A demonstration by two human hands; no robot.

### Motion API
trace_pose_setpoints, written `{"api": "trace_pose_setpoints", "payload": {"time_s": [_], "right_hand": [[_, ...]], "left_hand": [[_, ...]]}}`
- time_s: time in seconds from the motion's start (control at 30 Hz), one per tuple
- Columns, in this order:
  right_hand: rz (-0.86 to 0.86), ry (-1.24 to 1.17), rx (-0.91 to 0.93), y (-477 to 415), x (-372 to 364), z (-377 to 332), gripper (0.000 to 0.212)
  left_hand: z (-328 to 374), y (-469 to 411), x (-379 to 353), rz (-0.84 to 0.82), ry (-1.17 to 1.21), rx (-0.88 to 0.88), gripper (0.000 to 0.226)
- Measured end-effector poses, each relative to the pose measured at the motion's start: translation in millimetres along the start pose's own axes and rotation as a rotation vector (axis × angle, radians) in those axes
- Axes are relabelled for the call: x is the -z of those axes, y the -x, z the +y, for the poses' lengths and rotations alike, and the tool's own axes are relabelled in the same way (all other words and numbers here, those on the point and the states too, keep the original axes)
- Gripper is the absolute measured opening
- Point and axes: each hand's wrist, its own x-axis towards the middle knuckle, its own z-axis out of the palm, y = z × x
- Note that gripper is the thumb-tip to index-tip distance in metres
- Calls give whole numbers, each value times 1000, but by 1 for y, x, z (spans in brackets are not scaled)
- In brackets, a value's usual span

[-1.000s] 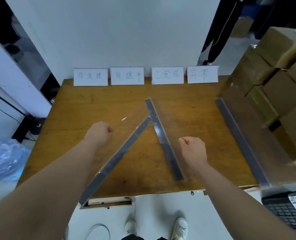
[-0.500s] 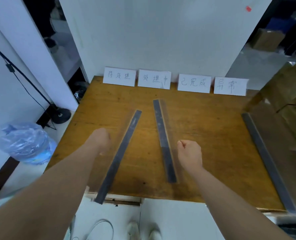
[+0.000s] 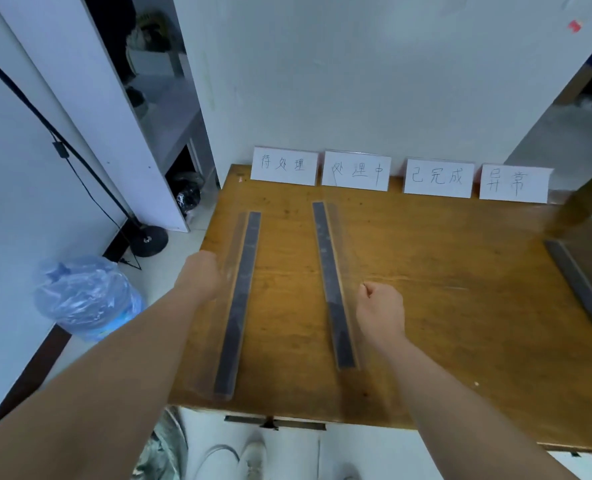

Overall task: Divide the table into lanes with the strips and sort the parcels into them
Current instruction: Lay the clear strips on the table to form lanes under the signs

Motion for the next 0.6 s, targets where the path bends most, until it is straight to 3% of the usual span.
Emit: {"api": "trace_pose_setpoints", "payload": {"time_s": [0.2,0.3,0.6], "right_hand": [[58,-4,-56,2,-37,-37,40],[54,1,-75,1,-50,-46,38],[89,-17,-105,-2,-65,-70,38]], "left_hand": [[-26,-38,15,20,-38,-79,27],[-35,-50,17,49,-29,-101,41],[-31,-83,19,62,76,-19,28]]}}
